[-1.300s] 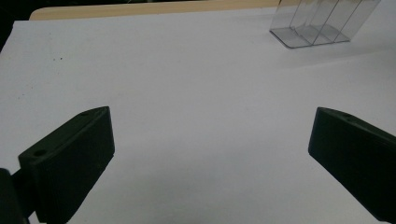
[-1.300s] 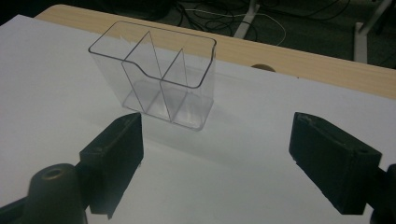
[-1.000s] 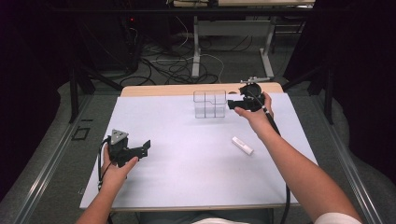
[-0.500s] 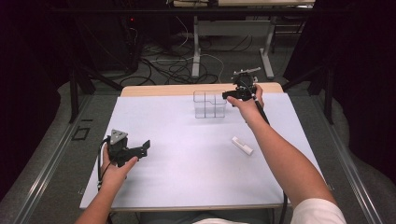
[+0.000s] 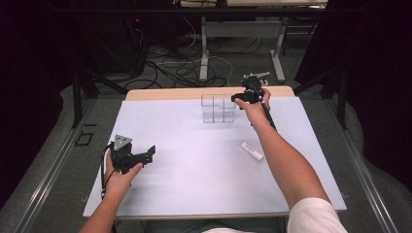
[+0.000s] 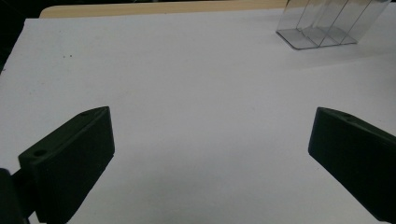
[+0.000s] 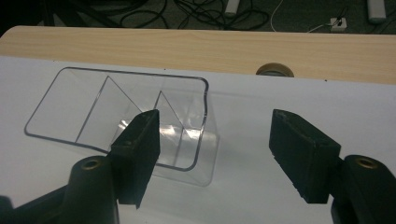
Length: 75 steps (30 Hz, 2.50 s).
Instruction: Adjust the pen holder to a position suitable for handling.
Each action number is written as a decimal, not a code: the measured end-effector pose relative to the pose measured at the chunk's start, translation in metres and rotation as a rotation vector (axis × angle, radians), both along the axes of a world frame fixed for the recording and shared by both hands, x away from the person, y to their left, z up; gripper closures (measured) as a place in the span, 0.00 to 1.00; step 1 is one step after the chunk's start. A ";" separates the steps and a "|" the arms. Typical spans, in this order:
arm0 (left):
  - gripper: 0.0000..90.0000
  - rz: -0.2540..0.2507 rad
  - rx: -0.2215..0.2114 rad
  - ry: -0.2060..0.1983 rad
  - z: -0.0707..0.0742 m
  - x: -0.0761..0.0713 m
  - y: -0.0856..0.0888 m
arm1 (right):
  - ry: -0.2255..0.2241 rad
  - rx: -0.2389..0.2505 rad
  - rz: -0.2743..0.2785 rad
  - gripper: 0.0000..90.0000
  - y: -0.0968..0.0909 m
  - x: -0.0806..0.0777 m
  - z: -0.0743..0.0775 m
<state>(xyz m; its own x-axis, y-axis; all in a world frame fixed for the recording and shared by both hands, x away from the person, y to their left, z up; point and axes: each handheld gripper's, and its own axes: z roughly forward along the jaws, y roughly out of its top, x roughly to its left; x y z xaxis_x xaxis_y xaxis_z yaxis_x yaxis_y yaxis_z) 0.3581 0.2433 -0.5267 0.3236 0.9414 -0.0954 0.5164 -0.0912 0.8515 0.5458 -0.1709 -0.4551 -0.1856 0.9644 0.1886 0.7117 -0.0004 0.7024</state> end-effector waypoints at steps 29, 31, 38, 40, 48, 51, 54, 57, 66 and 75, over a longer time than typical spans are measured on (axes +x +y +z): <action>0.00 -0.013 0.005 0.016 -0.002 0.000 0.000 | 0.059 -0.018 -0.001 0.75 0.009 0.010 -0.029; 0.00 -0.011 -0.001 0.019 -0.002 0.000 0.000 | 0.056 0.000 -0.014 0.79 0.009 0.009 -0.030; 0.00 -0.013 0.001 0.021 -0.003 0.000 -0.001 | 0.036 -0.006 -0.008 0.92 0.017 0.006 -0.031; 0.00 -0.014 0.000 0.022 -0.003 0.000 -0.001 | 0.036 -0.019 -0.020 0.92 0.019 0.005 -0.031; 0.00 -0.014 -0.004 0.025 -0.003 0.001 -0.001 | 0.049 -0.005 -0.047 0.95 0.019 0.005 -0.029; 0.00 -0.014 -0.004 0.024 -0.003 0.001 0.000 | 0.050 -0.022 -0.061 0.96 0.021 0.006 -0.028; 0.00 -0.014 -0.002 0.025 -0.003 0.001 0.000 | 0.053 -0.033 -0.071 0.96 0.023 0.006 -0.027; 0.00 -0.013 -0.007 0.026 -0.003 0.001 0.001 | 0.046 -0.062 -0.059 0.98 0.025 0.006 -0.027; 0.00 -0.013 -0.008 0.028 -0.003 0.001 0.001 | 0.045 -0.128 -0.038 0.99 0.028 0.002 -0.024; 0.00 -0.017 -0.001 0.029 -0.004 0.001 -0.001 | 0.046 -0.113 -0.009 0.99 0.018 -0.013 -0.021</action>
<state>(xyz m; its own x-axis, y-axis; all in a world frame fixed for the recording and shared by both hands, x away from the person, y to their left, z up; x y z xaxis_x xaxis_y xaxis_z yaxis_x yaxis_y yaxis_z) 0.3593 0.2420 -0.5302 0.3368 0.9356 -0.1061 0.5392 -0.0993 0.8363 0.5325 -0.1525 -0.4759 -0.1702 0.9816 0.0872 0.7437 0.0699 0.6648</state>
